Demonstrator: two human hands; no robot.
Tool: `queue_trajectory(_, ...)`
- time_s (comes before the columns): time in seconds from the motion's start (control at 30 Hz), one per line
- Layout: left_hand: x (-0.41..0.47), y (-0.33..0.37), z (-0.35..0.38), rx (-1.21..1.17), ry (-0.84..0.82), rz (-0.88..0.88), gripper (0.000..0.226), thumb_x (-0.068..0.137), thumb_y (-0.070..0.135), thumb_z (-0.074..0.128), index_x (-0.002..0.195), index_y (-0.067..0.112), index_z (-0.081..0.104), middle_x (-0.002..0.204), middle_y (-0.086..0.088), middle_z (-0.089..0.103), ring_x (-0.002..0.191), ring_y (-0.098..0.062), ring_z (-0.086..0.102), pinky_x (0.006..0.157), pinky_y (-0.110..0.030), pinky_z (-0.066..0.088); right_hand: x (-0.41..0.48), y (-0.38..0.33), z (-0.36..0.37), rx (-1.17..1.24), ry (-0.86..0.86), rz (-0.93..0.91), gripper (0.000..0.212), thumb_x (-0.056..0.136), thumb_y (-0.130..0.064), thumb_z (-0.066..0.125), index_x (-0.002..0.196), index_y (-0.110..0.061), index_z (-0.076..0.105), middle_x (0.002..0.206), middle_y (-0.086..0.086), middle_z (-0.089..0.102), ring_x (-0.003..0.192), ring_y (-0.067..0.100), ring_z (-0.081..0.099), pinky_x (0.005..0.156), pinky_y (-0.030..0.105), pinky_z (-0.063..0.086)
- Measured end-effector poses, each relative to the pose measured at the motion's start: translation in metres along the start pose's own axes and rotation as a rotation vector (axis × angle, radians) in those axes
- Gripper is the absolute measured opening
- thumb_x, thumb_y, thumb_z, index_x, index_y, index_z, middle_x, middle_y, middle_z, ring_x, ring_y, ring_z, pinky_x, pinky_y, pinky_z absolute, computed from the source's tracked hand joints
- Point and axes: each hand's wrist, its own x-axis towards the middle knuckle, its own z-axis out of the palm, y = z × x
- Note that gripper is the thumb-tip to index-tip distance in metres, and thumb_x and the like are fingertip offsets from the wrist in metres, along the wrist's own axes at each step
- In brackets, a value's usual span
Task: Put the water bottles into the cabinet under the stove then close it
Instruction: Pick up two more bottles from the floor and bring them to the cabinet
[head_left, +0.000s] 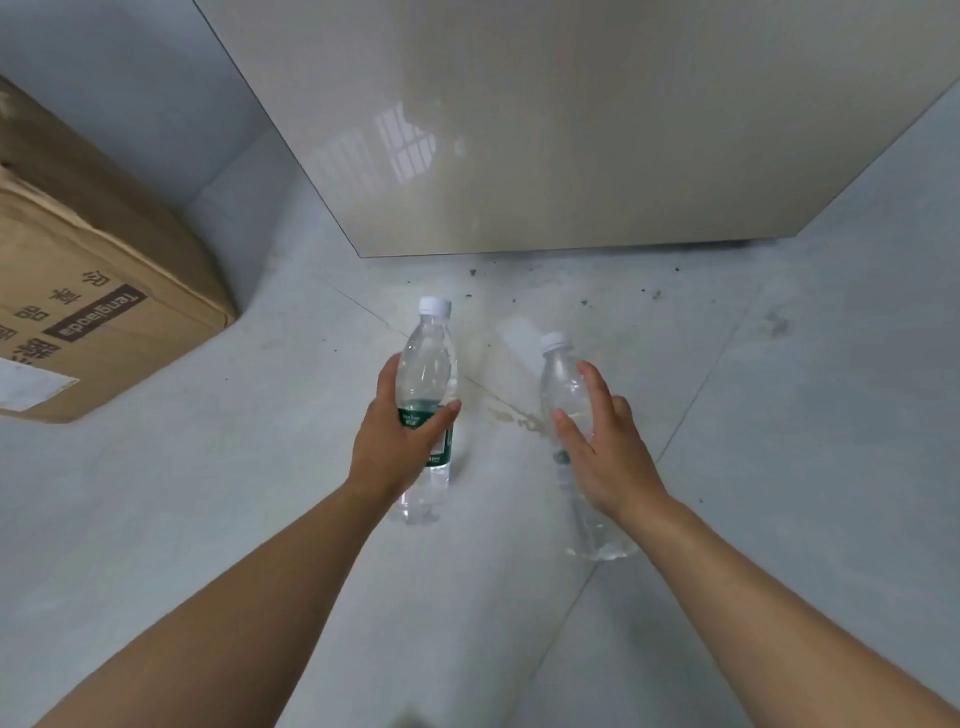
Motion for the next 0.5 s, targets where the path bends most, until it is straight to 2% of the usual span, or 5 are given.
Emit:
queue_trajectory(0.07, -0.03, 0.01, -0.014, 0.058, 0.003, -0.103, 0.074, 0.076, 0.049, 0.069, 0.135, 0.044, 0.024, 0.119, -0.001, 0.058, 0.095, -0.023, 0.062, 0.074, -0.032, 0.048, -0.015, -0.031, -0.022, -0.041, -0.037, -0.011, 0.057, 0.094, -0.048, 0.035, 0.142, -0.046, 0.004, 0.119, 0.006, 0.035, 0.085, 0.022, 0.051, 0.077, 0.031, 0.04)
queue_trajectory(0.17, -0.074, 0.063, -0.049, 0.082, -0.002, -0.205, 0.074, 0.077, 0.048, 0.068, 0.136, 0.041, 0.024, 0.116, -0.004, 0.059, 0.093, -0.024, 0.061, 0.074, -0.032, 0.045, -0.062, -0.085, -0.065, -0.031, -0.05, -0.001, 0.058, 0.094, -0.048, 0.035, 0.142, -0.046, 0.003, 0.114, 0.003, 0.033, 0.084, 0.021, 0.051, 0.077, 0.03, 0.041)
queue_trajectory(0.3, -0.147, 0.18, -0.106, 0.146, -0.025, -0.236, 0.073, 0.079, 0.048, 0.066, 0.138, 0.036, 0.025, 0.11, 0.002, 0.055, 0.089, -0.023, 0.058, 0.069, -0.029, 0.045, -0.143, -0.163, -0.144, 0.03, -0.037, 0.091, 0.057, 0.093, -0.048, 0.036, 0.142, -0.045, 0.006, 0.113, 0.005, 0.034, 0.078, 0.021, 0.053, 0.074, 0.033, 0.047)
queue_trajectory(0.5, -0.276, 0.375, -0.2, 0.114, -0.08, -0.255, 0.075, 0.079, 0.048, 0.066, 0.14, 0.036, 0.024, 0.108, 0.005, 0.056, 0.088, -0.021, 0.058, 0.073, -0.031, 0.045, -0.29, -0.293, -0.294, 0.074, -0.004, 0.187, 0.057, 0.094, -0.048, 0.036, 0.142, -0.046, 0.005, 0.115, 0.006, 0.035, 0.072, 0.017, 0.053, 0.063, 0.029, 0.043)
